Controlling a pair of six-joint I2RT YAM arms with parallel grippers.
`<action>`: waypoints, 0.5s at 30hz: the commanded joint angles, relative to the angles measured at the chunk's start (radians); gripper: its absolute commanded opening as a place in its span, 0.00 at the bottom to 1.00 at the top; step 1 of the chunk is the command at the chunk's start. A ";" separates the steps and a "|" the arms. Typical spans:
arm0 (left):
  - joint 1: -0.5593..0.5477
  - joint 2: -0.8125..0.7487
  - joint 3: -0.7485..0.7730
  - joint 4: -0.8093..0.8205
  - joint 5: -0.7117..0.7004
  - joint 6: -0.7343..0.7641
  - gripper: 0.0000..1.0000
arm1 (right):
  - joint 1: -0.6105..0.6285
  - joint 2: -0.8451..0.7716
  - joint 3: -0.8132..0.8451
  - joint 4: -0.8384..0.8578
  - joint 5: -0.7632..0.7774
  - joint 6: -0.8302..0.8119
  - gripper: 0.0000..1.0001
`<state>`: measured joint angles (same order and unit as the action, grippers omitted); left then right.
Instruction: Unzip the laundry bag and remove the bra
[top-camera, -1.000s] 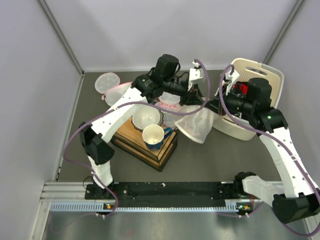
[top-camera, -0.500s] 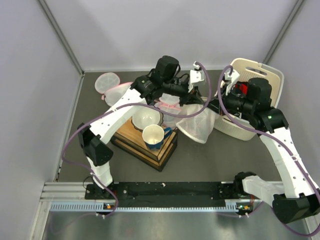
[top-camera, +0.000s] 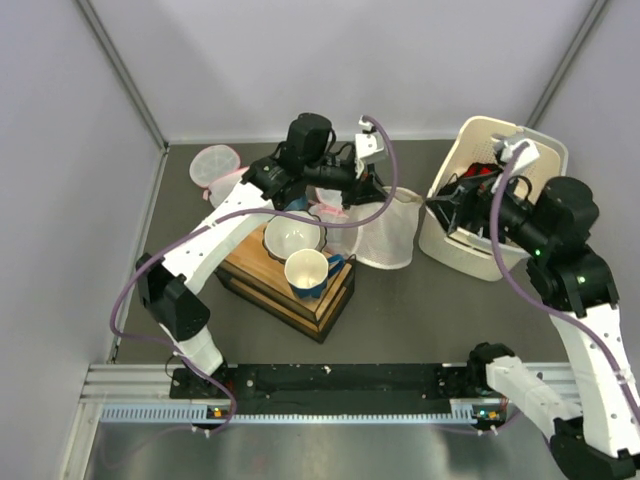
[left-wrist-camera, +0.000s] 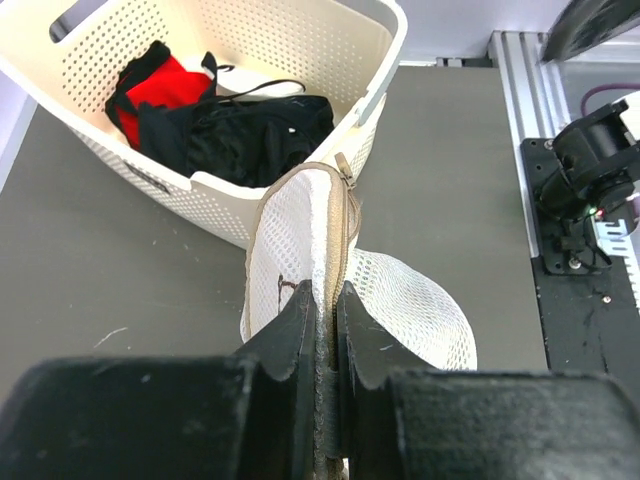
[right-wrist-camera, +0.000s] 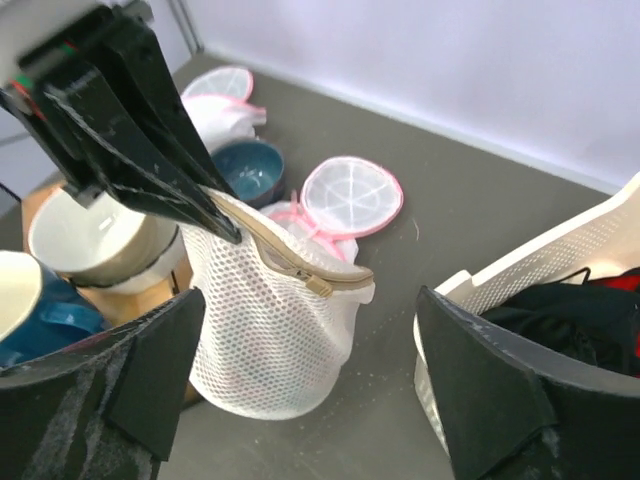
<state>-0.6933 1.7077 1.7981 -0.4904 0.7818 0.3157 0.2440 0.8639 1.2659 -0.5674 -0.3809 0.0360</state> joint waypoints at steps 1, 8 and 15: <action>0.011 -0.065 -0.026 0.167 0.089 -0.081 0.00 | -0.005 -0.032 -0.022 0.031 0.080 0.084 0.83; 0.020 -0.077 -0.031 0.168 0.119 -0.086 0.00 | -0.124 0.072 -0.027 0.031 -0.186 0.139 0.62; 0.021 -0.077 -0.029 0.171 0.143 -0.086 0.00 | -0.268 0.161 -0.049 0.115 -0.559 0.245 0.61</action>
<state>-0.6739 1.6894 1.7615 -0.3893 0.8761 0.2405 -0.0124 1.0454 1.2083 -0.5369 -0.7635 0.2291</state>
